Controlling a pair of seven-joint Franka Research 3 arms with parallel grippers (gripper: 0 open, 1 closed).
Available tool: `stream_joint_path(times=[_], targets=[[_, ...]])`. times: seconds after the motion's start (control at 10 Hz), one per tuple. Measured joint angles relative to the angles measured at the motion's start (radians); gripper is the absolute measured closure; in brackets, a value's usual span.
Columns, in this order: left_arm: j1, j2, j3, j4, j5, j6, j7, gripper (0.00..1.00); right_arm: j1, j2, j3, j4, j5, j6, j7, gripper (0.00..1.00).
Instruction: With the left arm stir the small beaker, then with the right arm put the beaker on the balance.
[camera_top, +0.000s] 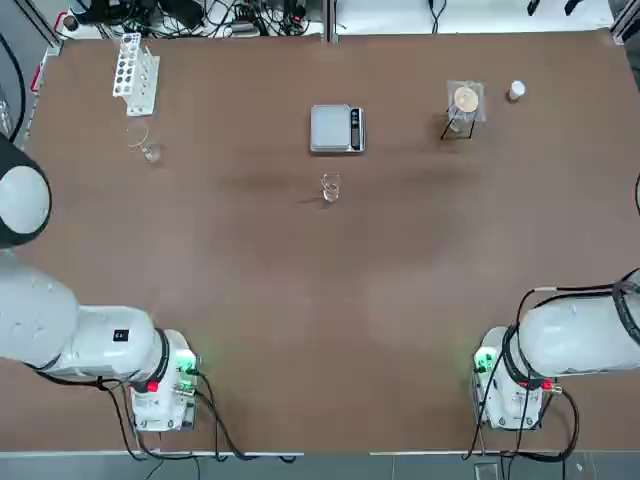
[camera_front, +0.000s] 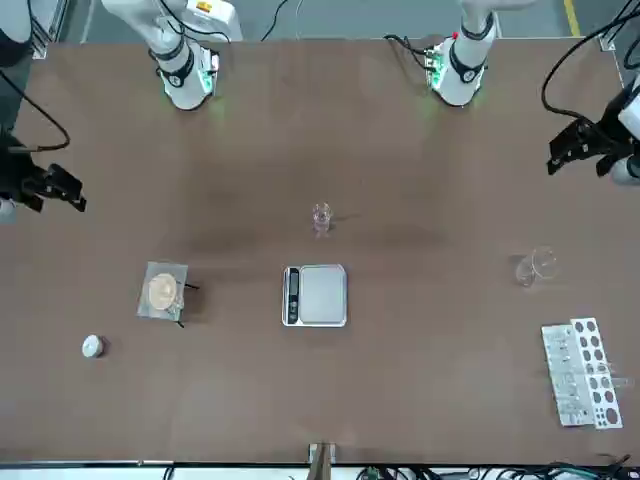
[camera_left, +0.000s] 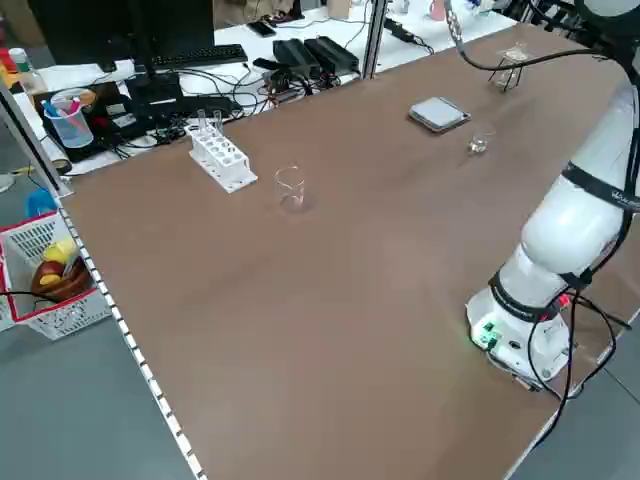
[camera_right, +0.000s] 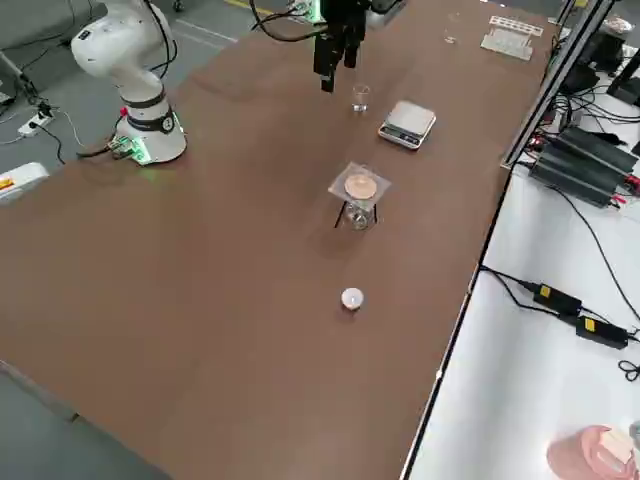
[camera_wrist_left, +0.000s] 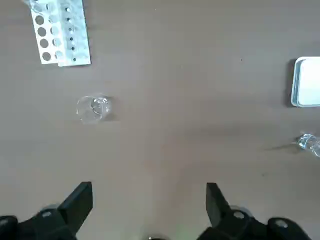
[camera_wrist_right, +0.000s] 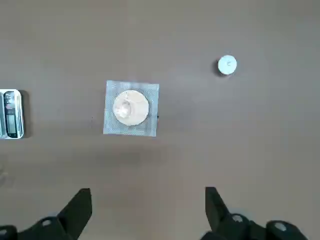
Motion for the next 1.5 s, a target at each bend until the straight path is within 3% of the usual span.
stream_joint_path(times=[0.6,0.9,1.3,1.5], targets=[[-0.002,0.005,-0.006,-0.004,0.000,0.000,-0.003,0.00,-0.001,-0.031,0.003,0.022,0.000,-0.086,-0.001,0.00],[-0.013,0.050,-0.010,-0.015,-0.056,0.013,-0.032,0.00,-0.001,-0.033,0.006,0.022,0.000,-0.087,-0.001,0.00],[-0.055,0.118,-0.046,-0.085,-0.211,0.145,-0.160,0.01,-0.001,-0.033,0.011,0.021,0.000,-0.088,-0.002,0.00],[-0.108,0.142,-0.082,-0.149,-0.255,0.271,-0.266,0.03,0.001,-0.032,0.015,0.019,0.000,-0.090,-0.003,0.00]])
